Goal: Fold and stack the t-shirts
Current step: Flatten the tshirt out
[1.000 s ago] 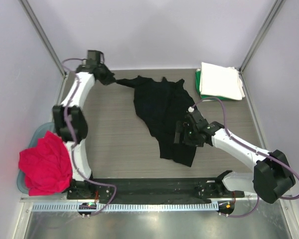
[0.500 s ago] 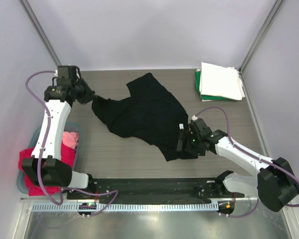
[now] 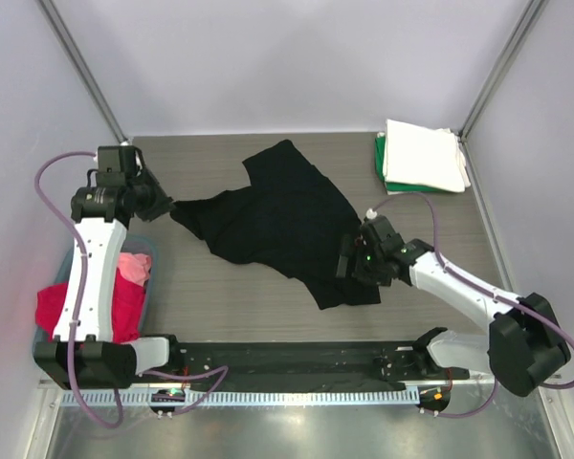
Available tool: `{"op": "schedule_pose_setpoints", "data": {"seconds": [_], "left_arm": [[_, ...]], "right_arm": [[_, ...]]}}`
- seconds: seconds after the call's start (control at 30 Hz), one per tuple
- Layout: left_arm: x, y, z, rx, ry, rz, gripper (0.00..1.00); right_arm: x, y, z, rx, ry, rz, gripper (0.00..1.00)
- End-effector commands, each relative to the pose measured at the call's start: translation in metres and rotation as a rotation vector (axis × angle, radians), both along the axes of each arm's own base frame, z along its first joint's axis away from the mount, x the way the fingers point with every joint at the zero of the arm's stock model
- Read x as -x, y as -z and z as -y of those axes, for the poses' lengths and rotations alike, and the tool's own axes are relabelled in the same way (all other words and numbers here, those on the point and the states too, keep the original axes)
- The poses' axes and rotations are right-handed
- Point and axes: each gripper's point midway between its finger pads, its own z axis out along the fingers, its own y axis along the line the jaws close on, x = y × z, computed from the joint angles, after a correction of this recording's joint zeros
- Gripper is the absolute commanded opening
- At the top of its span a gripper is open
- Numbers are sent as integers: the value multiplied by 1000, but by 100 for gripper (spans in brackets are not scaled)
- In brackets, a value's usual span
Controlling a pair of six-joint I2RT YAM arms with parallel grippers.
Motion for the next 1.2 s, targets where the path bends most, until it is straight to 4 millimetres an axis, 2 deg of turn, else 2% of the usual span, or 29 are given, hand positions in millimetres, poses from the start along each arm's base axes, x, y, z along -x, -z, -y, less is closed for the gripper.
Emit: {"op": "schedule_pose_setpoints", "data": {"seconds": [0.0,0.03,0.07,0.1,0.13,0.17,0.2,0.23,0.27,0.3,0.37,0.4,0.47,0.5,0.57,0.6,0.67,0.7,0.77,0.8,0.83,0.87,0.9,0.93,1.0,1.03,1.07,1.17], "left_arm": [[25,5,-12,-78,29,-1,0],[28,9,-12,-88,40,-2,0],[35,21,-12,-90,45,-14,0],[38,28,-12,-90,47,-23,0],[41,36,-12,-90,48,-37,0],[47,49,-11,-75,47,-64,0],[50,54,-7,-56,57,-77,0],[52,59,-5,-49,61,-83,0],[55,68,-5,-38,54,-98,0],[56,70,-4,-32,55,-95,0],[59,77,-1,-18,60,-113,0],[60,78,0,-15,68,-117,0],[62,81,0,-14,70,-135,0],[63,80,0,-17,78,-136,0],[63,78,0,-19,83,-129,0],[64,79,0,-20,85,-131,0],[65,80,0,-22,85,-134,0],[65,80,1,-19,88,-132,0],[66,78,1,-13,88,-130,0],[66,77,2,-10,91,-125,0],[67,76,1,-11,90,-122,0],[69,73,2,-12,92,-114,0],[70,71,0,-19,87,-110,0],[74,67,0,-22,88,-110,0],[81,56,-3,-36,84,-95,0],[86,48,-3,-45,87,-85,0],[88,43,-6,-61,86,-71,0],[93,30,-15,-114,58,-14,0]], "right_arm": [[-69,-78,-21,-32,-15,248,98],[-78,-72,-29,-18,-40,223,98],[-89,-77,-36,-20,-67,233,98],[-107,-101,-51,-48,-108,282,98],[-116,-99,-60,-50,-129,271,97],[-127,-80,-68,-30,-144,224,97],[-147,-95,-81,-53,-158,258,98],[-154,-92,-91,-72,-183,242,97],[-162,-67,-101,-66,-200,184,97],[-178,-80,-114,-96,-211,213,97],[-189,-68,-127,-119,-232,184,95],[-196,-56,-132,-117,-235,162,95],[-198,-41,-136,-123,-227,124,94],[-197,-28,-135,-113,-218,95,94],[-190,-14,-129,-97,-191,58,93],[-180,0,-121,-76,-175,24,94],[-168,7,-115,-76,-155,10,93],[-150,25,-102,-47,-143,-38,93],[-134,23,-93,-49,-130,-36,92],[-109,42,-79,-27,-104,-100,92],[-100,30,-74,-43,-94,-78,91],[-88,33,-68,-41,-80,-89,91],[-59,48,-52,-24,-37,-153,91],[-51,33,-47,-45,-17,-124,90],[-17,30,-29,-35,5,-161,89],[-11,21,-23,-18,13,-141,89],[-3,-9,-15,-32,17,-89,89],[-2,-57,-4,-31,11,15,91]]}}
